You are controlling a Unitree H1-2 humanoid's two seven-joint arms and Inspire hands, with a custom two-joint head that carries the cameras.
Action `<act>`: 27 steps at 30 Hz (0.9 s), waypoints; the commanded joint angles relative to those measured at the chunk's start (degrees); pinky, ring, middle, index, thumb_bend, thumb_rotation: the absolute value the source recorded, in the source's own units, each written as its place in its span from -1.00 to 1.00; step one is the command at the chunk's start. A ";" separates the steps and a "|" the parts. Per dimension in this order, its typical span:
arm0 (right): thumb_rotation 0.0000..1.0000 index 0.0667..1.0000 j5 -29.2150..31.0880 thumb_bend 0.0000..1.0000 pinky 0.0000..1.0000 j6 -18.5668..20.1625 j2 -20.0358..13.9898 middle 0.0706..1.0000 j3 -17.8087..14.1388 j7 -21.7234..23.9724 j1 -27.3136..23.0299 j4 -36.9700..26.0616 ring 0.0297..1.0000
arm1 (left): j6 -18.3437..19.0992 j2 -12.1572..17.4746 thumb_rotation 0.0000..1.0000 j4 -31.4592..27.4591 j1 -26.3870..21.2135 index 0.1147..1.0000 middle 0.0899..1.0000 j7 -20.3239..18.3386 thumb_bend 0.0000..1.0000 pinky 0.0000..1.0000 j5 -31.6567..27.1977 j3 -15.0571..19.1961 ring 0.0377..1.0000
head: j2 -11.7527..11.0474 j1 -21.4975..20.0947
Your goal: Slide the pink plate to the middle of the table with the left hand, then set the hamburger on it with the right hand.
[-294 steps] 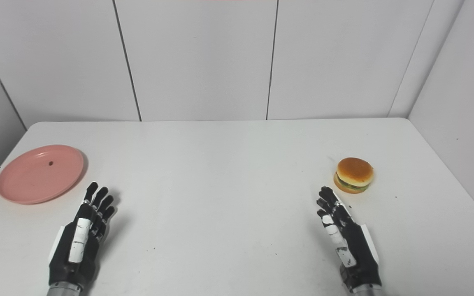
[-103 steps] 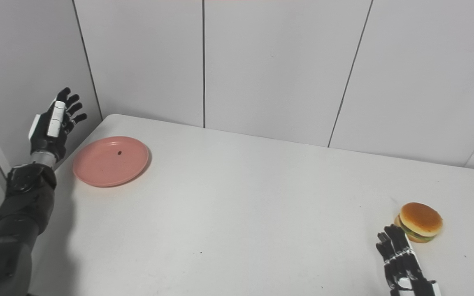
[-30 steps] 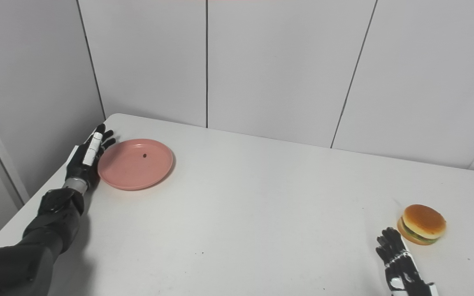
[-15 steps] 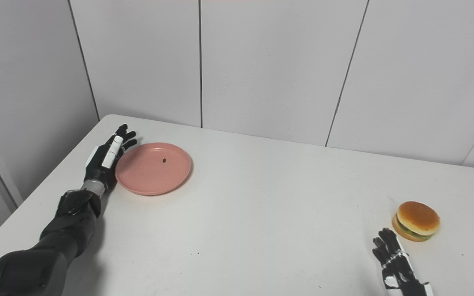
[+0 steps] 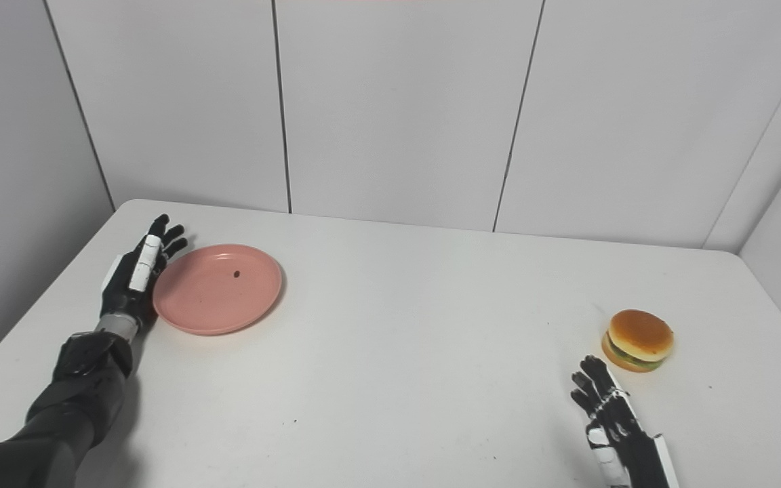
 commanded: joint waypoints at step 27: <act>0.59 0.79 -3.02 0.63 0.80 3.53 2.72 0.83 3.18 -2.66 -1.17 2.66 0.79 | 0.96 -11.43 0.55 -4.11 0.07 0.87 0.79 2.11 0.83 0.80 2.33 -6.51 0.83 | 2.11 -5.10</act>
